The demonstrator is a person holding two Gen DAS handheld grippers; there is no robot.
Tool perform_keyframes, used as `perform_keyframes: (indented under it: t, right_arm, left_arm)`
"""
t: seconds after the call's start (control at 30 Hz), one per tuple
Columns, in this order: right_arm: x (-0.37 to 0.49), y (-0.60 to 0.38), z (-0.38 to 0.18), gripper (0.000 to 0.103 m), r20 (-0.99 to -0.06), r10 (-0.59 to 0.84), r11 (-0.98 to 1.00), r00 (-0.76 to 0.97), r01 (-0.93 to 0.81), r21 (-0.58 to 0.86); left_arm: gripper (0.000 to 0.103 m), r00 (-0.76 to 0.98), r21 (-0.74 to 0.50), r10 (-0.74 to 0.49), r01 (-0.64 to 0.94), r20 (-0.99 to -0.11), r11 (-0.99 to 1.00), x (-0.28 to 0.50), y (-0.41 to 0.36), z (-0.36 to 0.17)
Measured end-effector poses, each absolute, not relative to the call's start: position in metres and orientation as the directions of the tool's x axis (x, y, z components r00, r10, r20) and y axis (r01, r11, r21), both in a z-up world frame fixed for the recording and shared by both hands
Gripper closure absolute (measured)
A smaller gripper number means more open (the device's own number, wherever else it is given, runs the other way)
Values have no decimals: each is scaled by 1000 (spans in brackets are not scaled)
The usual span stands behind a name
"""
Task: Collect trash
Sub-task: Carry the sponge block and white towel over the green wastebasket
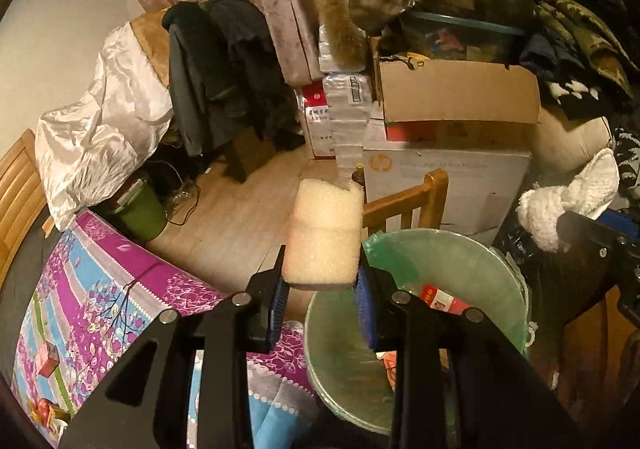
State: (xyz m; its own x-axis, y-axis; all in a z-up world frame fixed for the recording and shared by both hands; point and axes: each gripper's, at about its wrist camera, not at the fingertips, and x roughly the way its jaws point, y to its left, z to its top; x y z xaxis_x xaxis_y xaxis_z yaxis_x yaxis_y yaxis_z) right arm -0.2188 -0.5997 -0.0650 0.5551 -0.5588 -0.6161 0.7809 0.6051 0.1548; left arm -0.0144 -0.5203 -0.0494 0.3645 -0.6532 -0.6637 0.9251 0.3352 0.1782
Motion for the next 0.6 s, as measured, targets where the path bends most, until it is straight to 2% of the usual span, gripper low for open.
perform_keyframes:
  t: [0.6]
  right_arm:
    - [-210, -600, -65, 82, -608, -511, 630, 608, 746, 217]
  left_arm:
    - [75, 361, 183, -634, 926, -684, 330, -18, -525, -64]
